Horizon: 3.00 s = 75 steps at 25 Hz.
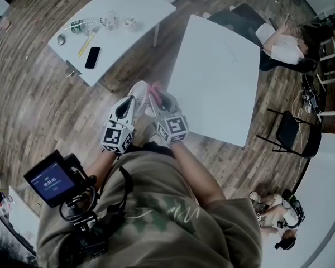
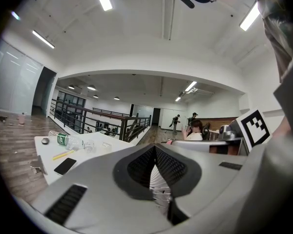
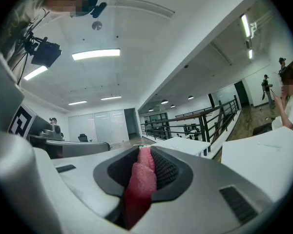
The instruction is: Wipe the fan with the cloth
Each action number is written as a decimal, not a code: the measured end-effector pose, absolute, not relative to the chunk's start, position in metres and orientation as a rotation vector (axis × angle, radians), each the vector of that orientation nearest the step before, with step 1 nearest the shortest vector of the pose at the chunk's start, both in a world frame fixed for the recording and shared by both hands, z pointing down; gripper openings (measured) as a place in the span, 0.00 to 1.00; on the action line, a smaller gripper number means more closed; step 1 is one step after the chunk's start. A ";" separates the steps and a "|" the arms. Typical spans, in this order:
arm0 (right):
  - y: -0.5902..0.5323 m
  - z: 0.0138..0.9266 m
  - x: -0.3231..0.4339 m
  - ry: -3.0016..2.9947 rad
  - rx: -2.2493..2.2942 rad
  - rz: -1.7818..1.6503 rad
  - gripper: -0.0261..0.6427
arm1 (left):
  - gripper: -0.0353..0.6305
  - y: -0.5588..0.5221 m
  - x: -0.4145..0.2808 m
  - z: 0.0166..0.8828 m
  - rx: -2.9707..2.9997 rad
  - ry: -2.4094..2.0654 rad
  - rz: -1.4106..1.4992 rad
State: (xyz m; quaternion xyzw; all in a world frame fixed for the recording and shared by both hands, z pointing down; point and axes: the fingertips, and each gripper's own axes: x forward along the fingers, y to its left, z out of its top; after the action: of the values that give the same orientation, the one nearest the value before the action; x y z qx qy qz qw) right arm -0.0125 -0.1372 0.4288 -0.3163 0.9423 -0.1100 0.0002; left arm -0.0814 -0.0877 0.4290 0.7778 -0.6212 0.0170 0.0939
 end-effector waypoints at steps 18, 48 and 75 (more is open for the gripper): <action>-0.150 0.429 -0.014 2.959 -1.006 -0.352 0.19 | 0.08 -0.091 -0.084 0.426 2.296 -1.854 0.049; -0.169 0.444 -0.013 2.940 -0.935 -0.495 0.19 | 0.08 -0.095 -0.092 0.423 2.283 -1.882 0.098; -0.184 0.444 -0.012 2.853 -0.976 -0.565 0.19 | 0.08 -0.080 -0.113 0.433 2.225 -1.916 0.126</action>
State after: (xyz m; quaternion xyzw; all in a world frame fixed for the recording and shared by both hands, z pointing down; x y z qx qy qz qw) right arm -0.0121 -0.1839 0.4436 -0.3178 0.9294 -0.1841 0.0367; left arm -0.1129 -0.0799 0.4328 0.7532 -0.6486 0.0427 0.1010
